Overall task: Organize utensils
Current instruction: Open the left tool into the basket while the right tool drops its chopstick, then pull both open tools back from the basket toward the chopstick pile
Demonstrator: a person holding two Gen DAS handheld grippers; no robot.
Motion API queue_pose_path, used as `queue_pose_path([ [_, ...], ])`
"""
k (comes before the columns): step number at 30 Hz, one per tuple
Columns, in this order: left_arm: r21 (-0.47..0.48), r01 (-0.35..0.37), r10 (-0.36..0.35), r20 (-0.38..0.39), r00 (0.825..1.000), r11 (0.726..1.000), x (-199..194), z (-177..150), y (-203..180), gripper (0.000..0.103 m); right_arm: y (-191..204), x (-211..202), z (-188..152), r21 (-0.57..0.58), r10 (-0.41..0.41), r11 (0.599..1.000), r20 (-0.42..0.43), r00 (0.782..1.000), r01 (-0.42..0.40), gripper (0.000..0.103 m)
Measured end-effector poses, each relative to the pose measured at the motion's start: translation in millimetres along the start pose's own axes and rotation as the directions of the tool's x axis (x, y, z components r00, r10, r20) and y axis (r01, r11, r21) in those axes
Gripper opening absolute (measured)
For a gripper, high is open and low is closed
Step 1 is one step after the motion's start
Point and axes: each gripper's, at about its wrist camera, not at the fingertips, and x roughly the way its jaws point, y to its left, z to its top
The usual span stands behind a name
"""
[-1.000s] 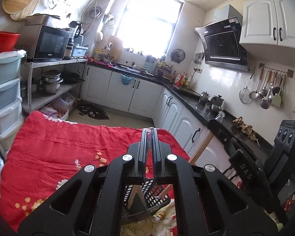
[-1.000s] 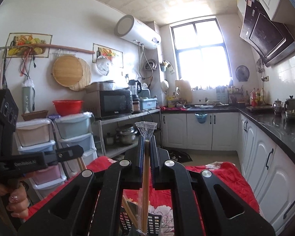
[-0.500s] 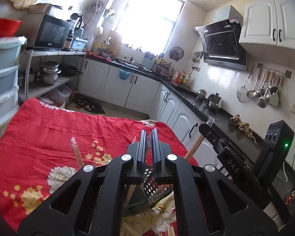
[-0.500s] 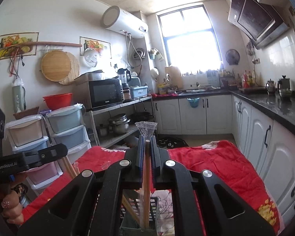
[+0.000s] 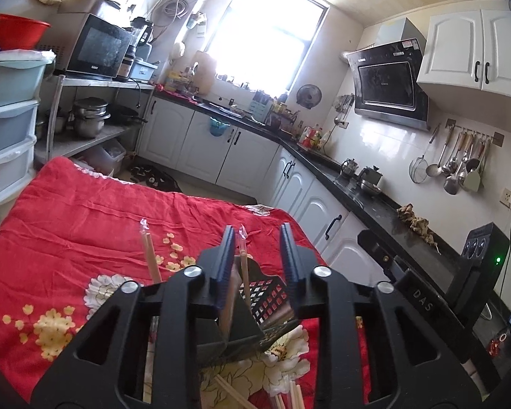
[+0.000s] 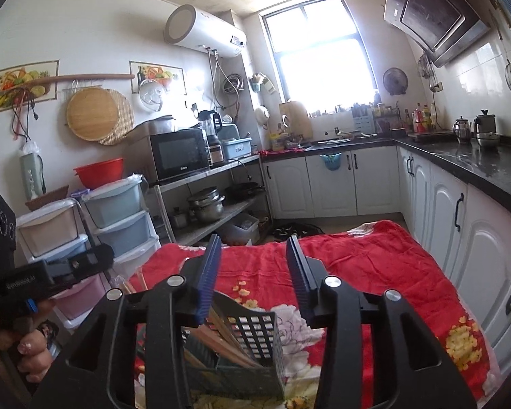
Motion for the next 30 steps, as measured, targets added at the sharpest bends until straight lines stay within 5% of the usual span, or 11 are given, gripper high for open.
queue_pose_path([
  [15,-0.027,-0.048,0.049,0.044,0.998,0.998,-34.8,-4.7,9.2,0.084,-2.5,-15.7,-22.1,-0.007,-0.022,1.000,-0.113,0.993,0.021,0.050],
  [30,-0.074,-0.106,0.106,-0.003,0.994,0.992,-45.7,-30.0,26.9,0.092,-4.2,-28.3,-45.2,-0.023,-0.012,1.000,-0.203,0.979,0.008,0.053],
])
